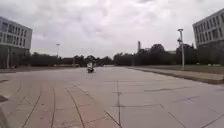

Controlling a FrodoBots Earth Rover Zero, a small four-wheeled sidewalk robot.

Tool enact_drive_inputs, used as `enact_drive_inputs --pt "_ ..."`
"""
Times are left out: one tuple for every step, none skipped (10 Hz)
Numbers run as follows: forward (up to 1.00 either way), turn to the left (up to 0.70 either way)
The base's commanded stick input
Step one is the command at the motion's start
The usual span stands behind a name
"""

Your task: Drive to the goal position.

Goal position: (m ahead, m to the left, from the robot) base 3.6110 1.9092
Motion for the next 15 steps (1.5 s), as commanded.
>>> enact_drive_inputs --pt "0.36 0.0" --pt "0.56 0.0" --pt "0.7 0.0" --pt "0.7 0.0" --pt "0.7 0.0" --pt "0.7 0.0" --pt "0.7 0.0" --pt "0.7 0.0" --pt "0.7 0.0" --pt "0.7 0.0" --pt "0.7 0.0" --pt "0.7 0.0" --pt "0.7 0.0" --pt "0.7 0.0" --pt "0.7 0.0"
